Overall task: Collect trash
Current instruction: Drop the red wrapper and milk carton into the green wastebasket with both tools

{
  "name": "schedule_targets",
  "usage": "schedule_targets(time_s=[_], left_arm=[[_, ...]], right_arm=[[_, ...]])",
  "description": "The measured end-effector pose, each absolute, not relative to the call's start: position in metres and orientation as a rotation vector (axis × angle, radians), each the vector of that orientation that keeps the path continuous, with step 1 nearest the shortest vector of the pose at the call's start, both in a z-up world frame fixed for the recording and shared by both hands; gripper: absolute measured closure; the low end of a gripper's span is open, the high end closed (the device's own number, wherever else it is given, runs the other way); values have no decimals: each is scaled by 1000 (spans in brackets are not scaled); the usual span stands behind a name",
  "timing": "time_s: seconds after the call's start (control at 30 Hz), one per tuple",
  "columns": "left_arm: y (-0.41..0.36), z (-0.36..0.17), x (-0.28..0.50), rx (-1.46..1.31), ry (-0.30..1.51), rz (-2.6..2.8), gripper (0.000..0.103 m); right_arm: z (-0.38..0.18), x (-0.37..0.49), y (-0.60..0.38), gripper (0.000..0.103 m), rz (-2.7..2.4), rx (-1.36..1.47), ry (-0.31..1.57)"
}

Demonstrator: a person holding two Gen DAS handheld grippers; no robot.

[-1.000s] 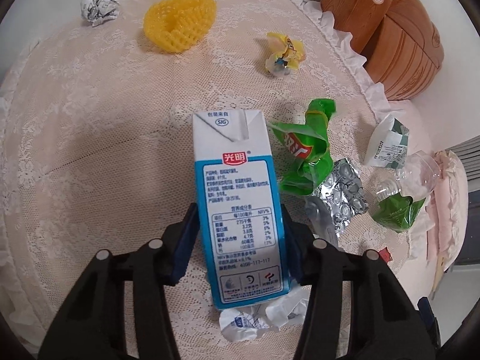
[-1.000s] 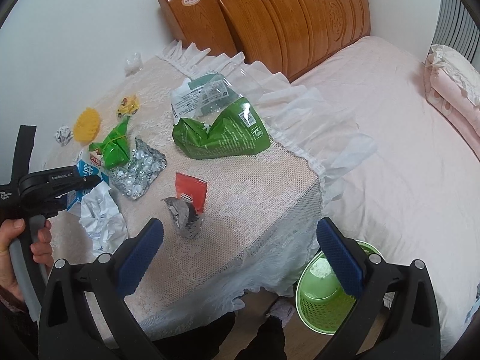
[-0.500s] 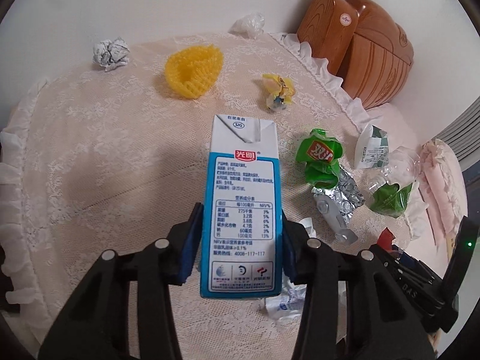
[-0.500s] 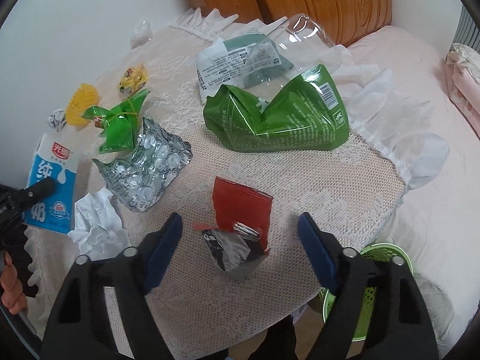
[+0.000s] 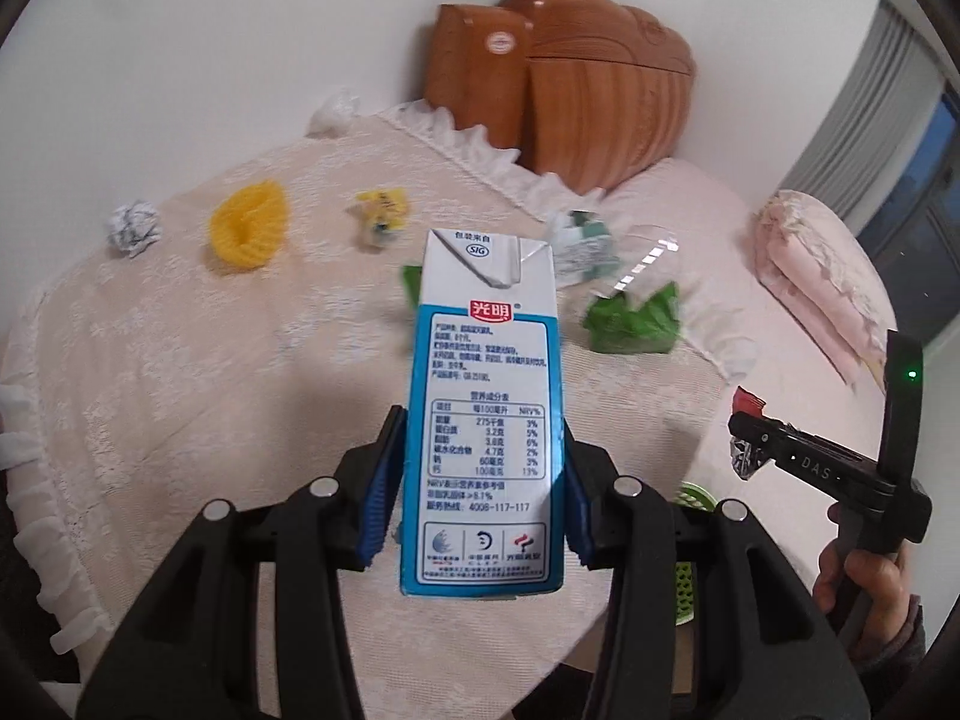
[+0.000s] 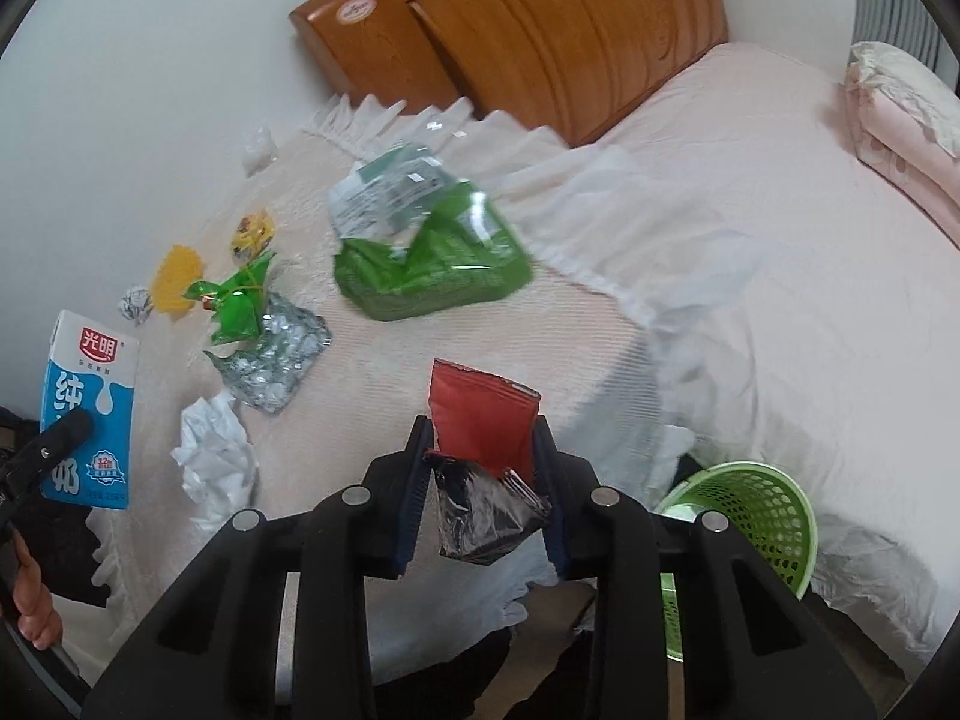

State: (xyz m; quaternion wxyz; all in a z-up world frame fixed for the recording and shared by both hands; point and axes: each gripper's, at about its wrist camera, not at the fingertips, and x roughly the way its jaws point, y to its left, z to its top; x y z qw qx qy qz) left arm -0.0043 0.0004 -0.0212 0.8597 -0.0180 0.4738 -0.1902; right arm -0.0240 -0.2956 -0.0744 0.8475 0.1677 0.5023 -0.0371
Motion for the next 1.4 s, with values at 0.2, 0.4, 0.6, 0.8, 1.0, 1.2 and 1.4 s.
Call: schedule_targets(time_s=[0.2, 0.4, 0.6, 0.8, 1.0, 1.2, 1.4], left_arm=[[-103, -30, -35, 56, 1007, -639, 58], [-203, -94, -67, 173, 1095, -824, 58], [-272, -184, -92, 261, 1164, -925, 58], [-306, -256, -104, 317, 1210, -963, 58], [-324, -296, -108, 379, 1245, -964, 58], [-342, -310, -119, 423, 1249, -1004, 58], [-364, -333, -122, 438, 1252, -1024, 58]], right_arm=[[-103, -89, -373, 70, -257, 370, 1078], [-172, -140, -428, 69, -369, 477, 1111], [-244, -174, -453, 68, -407, 502, 1159], [-319, -193, -459, 68, -404, 529, 1197], [-357, -206, -457, 30, -405, 558, 1208], [-347, -221, -449, 17, -424, 490, 1202], [-345, -234, -457, 13, -461, 493, 1194]])
